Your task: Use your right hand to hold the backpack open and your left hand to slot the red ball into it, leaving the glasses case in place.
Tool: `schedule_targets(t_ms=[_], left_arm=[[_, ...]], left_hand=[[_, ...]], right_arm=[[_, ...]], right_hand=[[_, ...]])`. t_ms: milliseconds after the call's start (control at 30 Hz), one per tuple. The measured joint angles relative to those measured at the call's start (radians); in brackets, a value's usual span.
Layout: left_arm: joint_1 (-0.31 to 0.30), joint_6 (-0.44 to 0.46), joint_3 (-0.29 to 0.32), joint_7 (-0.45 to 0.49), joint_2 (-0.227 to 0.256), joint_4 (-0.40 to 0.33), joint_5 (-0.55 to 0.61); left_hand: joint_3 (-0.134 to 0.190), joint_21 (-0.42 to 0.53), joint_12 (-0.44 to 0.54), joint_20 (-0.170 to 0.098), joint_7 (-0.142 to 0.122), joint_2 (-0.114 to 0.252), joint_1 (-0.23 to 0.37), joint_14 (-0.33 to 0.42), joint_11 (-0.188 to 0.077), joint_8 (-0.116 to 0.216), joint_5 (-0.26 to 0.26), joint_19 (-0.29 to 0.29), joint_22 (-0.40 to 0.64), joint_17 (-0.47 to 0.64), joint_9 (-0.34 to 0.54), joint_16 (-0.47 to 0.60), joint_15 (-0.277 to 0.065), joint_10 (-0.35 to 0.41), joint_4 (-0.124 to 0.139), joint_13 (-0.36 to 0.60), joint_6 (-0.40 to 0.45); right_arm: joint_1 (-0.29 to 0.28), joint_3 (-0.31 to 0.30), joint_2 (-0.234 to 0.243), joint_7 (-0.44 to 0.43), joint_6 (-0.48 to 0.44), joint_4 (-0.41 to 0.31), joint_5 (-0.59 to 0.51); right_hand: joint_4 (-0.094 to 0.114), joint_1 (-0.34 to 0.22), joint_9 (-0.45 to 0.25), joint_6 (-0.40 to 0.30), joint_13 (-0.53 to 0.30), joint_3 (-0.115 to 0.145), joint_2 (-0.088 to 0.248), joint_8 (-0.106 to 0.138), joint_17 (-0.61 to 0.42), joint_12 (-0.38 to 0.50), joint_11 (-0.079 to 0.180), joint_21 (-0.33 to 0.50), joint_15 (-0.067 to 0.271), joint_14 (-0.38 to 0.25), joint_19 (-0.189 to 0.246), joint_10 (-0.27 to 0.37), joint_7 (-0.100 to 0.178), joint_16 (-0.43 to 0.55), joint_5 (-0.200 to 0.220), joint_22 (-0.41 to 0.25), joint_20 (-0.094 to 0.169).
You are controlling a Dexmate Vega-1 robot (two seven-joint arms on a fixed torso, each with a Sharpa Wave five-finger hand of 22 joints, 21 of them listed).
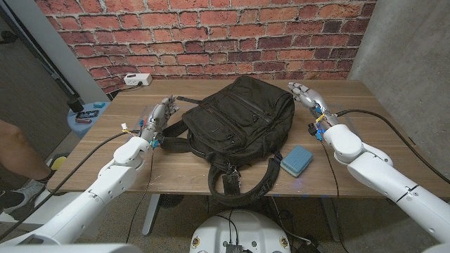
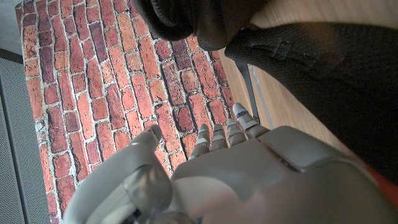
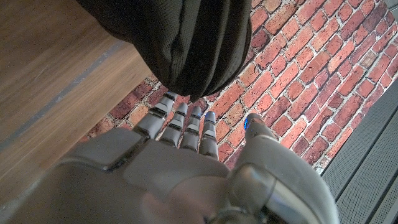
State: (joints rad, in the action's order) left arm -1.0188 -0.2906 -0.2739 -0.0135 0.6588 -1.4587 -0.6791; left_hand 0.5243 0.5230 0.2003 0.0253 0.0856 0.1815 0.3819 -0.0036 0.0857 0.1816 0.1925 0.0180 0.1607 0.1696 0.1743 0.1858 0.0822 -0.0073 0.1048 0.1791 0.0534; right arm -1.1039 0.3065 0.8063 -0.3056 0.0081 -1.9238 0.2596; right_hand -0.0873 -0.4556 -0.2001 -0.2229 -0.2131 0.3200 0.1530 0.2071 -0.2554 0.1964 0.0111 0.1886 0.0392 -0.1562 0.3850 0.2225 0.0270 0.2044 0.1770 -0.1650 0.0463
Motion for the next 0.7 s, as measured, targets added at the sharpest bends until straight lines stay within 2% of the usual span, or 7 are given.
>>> schedule_targets(t_ms=[100, 233, 267, 367, 433, 700], left_arm=[[-0.003, 0.0, 0.002, 0.0, 0.003, -0.002, 0.0], [-0.003, 0.0, 0.004, 0.0, 0.004, -0.003, 0.0], [-0.003, -0.001, 0.004, -0.002, 0.004, -0.003, -0.001], [-0.003, -0.003, 0.005, -0.003, 0.004, -0.003, -0.001], [-0.003, -0.006, 0.005, -0.008, 0.004, -0.003, -0.002], [-0.002, -0.009, 0.005, -0.012, 0.004, 0.002, -0.002]], left_hand=[[0.004, 0.0, 0.0, 0.0, 0.0, 0.0, 0.0, 0.0, 0.0, 0.0, 0.0, 0.0, 0.0, 0.0, 0.0, 0.0, 0.0, 0.0, -0.004, 0.0, 0.0], [0.004, 0.0, 0.0, 0.0, 0.0, 0.0, 0.0, 0.0, 0.0, 0.0, 0.0, 0.0, 0.003, 0.0, 0.0, 0.0, 0.0, 0.0, -0.004, 0.0, 0.0], [0.004, 0.0, 0.0, 0.0, 0.0, 0.0, 0.0, 0.0, 0.0, 0.0, 0.0, 0.0, 0.005, 0.0, 0.0, 0.0, 0.0, 0.0, -0.004, 0.0, 0.0], [0.004, -0.003, 0.0, 0.0, 0.0, 0.0, 0.0, 0.0, 0.0, 0.0, 0.0, 0.0, 0.005, 0.0, 0.0, 0.0, 0.0, 0.0, -0.004, 0.0, 0.0], [0.004, -0.006, 0.0, 0.0, 0.0, 0.0, 0.0, 0.0, 0.0, 0.0, 0.0, 0.0, 0.005, 0.0, 0.0, 0.0, 0.0, 0.0, -0.004, 0.0, 0.0], [0.008, -0.009, 0.0, 0.0, 0.006, 0.0, 0.0, 0.0, 0.0, 0.0, 0.0, 0.0, 0.005, 0.0, 0.0, 0.0, 0.0, 0.0, -0.008, 0.0, 0.006]], right_arm=[[-0.014, -0.004, 0.011, -0.011, -0.022, -0.034, -0.023], [-0.014, -0.004, 0.011, -0.023, -0.049, -0.034, -0.049], [-0.033, -0.008, 0.026, -0.029, -0.062, -0.083, -0.062], [-0.039, -0.01, 0.029, -0.037, -0.082, -0.095, -0.078], [-0.057, -0.014, 0.038, -0.045, -0.1, -0.132, -0.094], [-0.071, -0.018, 0.044, -0.066, -0.144, -0.157, -0.141]], right_hand=[[-0.003, -0.004, 0.0, -0.002, 0.0, -0.003, -0.004, 0.0, 0.0, 0.0, 0.0, 0.0, 0.0, 0.0, 0.0, 0.0, -0.002, 0.0, 0.0, 0.0, 0.0], [-0.007, -0.008, 0.0, -0.008, 0.0, 0.002, 0.0, 0.0, 0.004, 0.003, 0.001, 0.004, -0.004, -0.004, 0.006, 0.006, -0.008, 0.0, 0.0, 0.0, -0.006], [-0.007, -0.008, 0.0, -0.008, 0.0, 0.001, 0.0, 0.0, 0.005, 0.004, -0.001, 0.004, -0.004, -0.004, 0.006, 0.009, -0.008, 0.0, 0.0, 0.0, -0.005], [-0.009, -0.01, 0.0, -0.008, 0.0, -0.001, -0.002, 0.0, 0.005, 0.004, -0.002, 0.004, -0.004, -0.004, 0.01, 0.009, -0.008, 0.0, 0.0, 0.0, -0.002], [-0.009, -0.013, 0.0, -0.008, 0.0, -0.001, -0.005, 0.0, 0.005, 0.004, -0.002, 0.004, -0.004, -0.004, 0.011, 0.009, -0.008, 0.0, 0.0, -0.001, 0.0], [-0.016, -0.017, 0.0, -0.013, 0.0, 0.0, -0.009, 0.0, 0.009, 0.004, -0.005, 0.004, 0.0, -0.007, 0.011, 0.013, -0.013, 0.0, 0.0, -0.001, 0.0]])
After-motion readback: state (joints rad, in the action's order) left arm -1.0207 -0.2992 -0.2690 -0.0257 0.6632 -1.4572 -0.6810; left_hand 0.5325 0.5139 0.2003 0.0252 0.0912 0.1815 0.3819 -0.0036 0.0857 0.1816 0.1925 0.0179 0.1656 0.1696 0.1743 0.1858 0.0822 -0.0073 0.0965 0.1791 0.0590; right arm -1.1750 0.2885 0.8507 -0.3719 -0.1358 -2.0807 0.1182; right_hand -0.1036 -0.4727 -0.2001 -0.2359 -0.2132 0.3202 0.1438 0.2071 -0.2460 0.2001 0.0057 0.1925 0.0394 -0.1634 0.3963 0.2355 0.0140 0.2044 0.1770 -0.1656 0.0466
